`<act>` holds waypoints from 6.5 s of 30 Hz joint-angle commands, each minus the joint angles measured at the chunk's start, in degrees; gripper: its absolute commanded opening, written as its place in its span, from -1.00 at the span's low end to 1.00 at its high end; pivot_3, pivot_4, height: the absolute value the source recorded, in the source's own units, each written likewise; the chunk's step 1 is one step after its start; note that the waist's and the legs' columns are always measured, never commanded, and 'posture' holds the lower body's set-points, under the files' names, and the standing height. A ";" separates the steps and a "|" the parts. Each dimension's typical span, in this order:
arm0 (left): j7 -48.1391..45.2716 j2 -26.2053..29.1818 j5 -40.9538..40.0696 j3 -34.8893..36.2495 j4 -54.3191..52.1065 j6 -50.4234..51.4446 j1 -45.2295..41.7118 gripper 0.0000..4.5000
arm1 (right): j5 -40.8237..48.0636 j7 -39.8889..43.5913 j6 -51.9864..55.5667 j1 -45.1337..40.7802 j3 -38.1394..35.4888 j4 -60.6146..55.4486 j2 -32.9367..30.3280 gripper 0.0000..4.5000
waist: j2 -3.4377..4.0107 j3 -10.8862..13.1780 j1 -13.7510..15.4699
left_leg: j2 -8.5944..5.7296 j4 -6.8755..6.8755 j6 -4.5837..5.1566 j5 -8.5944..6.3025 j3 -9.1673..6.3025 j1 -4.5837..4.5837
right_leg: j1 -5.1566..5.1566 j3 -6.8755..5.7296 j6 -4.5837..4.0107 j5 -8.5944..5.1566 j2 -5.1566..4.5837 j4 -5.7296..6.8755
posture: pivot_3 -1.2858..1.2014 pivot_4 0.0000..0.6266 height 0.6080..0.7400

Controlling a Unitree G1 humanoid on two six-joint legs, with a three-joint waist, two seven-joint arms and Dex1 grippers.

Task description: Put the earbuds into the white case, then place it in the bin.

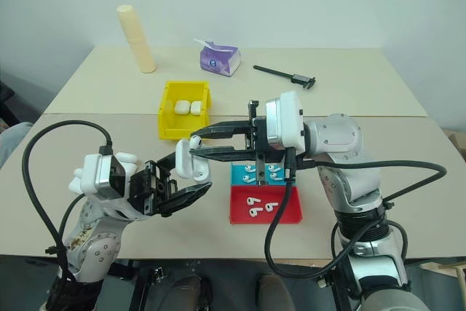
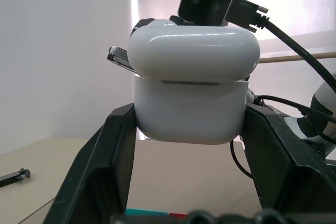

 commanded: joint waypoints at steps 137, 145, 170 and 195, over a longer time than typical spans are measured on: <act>0.12 2.87 10.34 1.93 8.32 -11.04 1.06 0.22 | -13.65 9.91 26.58 -13.49 -8.74 9.46 -14.30 -0.58 | 0.07 0.01 0.15 | 0.06 -0.03 0.01 -0.01 0.10 -0.07 | -0.17 0.00 -0.10 0.04 -0.09 0.04 | 0.03 -0.52 1.00; 1.26 0.96 2.33 -1.49 3.74 2.14 -10.22 0.22 | 29.35 -13.84 55.87 -12.78 -38.70 1.70 -4.12 -0.58 | 0.04 0.01 0.04 | 0.01 -0.02 0.01 -0.01 -0.07 -0.10 | -0.07 0.00 -0.04 0.07 -0.06 0.01 | 0.03 -0.52 1.00; 3.65 -3.35 5.07 -2.72 1.36 3.45 -12.80 0.22 | 60.65 -40.55 42.18 8.74 -21.28 -12.54 -7.13 -0.58 | 0.04 0.01 -0.14 | -0.04 -0.02 0.04 0.00 -0.17 -0.16 | -0.04 0.08 0.11 0.07 -0.02 -0.10 | 0.03 -0.52 1.00; 3.87 -5.33 6.71 -3.02 1.52 0.61 -11.55 0.22 | 52.07 -35.79 37.33 13.09 -16.18 -14.29 -9.48 -0.42 | 0.03 0.02 -0.06 | -0.05 -0.02 0.04 0.00 -0.19 -0.21 | -0.07 0.07 0.11 0.07 -0.01 -0.12 | 0.03 -0.52 1.00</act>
